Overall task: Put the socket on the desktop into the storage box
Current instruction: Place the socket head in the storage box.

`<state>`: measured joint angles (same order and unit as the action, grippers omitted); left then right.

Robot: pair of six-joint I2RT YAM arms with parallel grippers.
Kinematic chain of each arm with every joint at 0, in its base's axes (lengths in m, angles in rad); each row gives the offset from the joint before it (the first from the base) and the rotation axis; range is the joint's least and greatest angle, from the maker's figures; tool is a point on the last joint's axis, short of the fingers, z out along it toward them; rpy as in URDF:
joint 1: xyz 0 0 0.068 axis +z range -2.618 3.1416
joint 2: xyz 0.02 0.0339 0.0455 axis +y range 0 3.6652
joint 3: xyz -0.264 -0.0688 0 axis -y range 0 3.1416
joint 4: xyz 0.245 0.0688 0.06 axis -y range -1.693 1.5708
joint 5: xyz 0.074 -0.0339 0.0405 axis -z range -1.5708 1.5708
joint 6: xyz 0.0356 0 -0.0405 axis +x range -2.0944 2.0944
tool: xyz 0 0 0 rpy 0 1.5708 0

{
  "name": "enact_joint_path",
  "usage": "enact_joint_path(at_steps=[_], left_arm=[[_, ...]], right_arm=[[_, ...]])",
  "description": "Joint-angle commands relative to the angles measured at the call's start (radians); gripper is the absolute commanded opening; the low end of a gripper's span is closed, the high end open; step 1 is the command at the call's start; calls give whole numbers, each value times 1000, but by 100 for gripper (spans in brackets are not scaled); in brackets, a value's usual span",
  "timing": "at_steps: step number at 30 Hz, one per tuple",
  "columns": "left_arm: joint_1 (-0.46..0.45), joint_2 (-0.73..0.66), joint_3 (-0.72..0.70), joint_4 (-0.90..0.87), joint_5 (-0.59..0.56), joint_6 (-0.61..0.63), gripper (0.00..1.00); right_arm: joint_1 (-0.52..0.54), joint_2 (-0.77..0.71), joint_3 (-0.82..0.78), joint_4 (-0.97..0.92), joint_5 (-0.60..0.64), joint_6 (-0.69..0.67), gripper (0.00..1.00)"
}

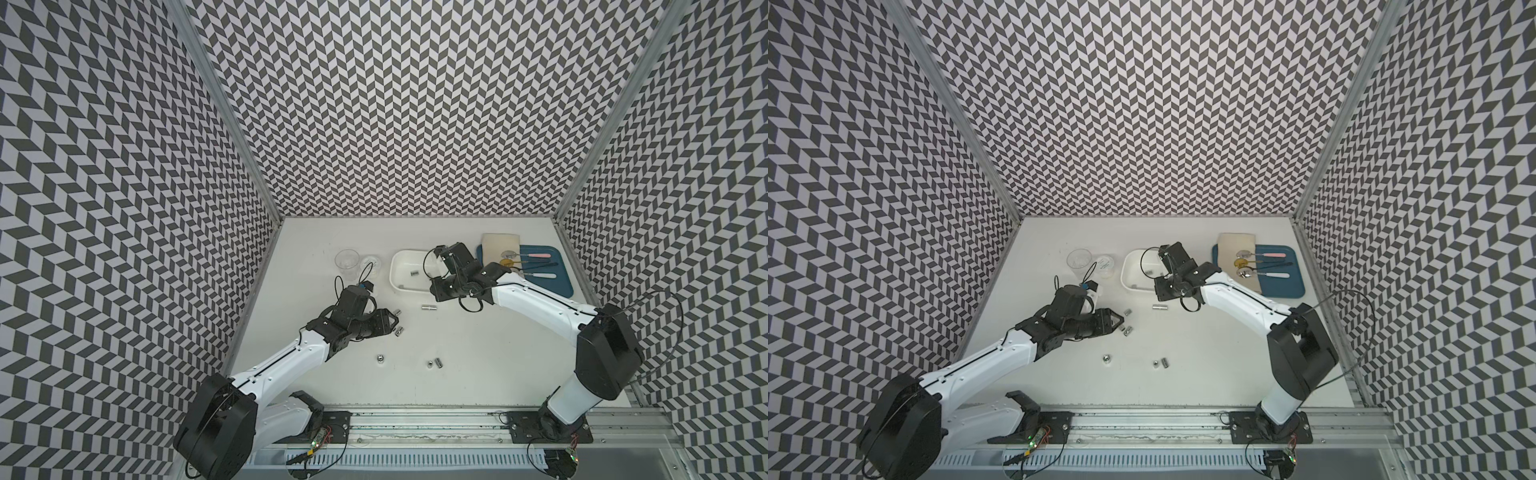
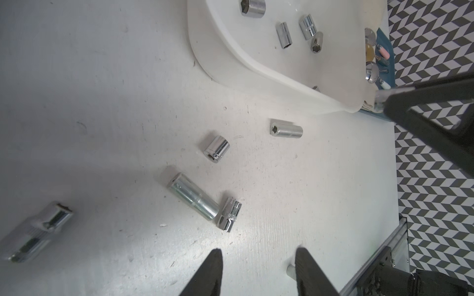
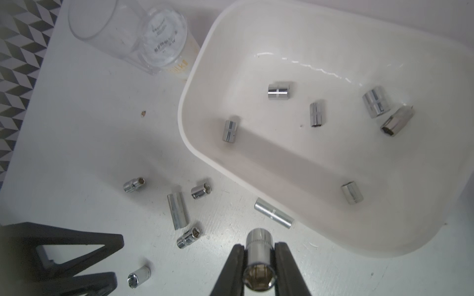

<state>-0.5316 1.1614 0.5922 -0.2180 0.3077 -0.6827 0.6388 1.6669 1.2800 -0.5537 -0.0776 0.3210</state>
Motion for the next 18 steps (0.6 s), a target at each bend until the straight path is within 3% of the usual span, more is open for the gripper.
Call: enact_joint_path(at_steps=[1, 18], left_arm=[[14, 12, 35, 21, -12, 22, 49], [40, 28, 45, 32, 4, 35, 49]], right_arm=[[-31, 49, 53, 5, -19, -22, 22], [-116, 360, 305, 22, -71, 6, 22]])
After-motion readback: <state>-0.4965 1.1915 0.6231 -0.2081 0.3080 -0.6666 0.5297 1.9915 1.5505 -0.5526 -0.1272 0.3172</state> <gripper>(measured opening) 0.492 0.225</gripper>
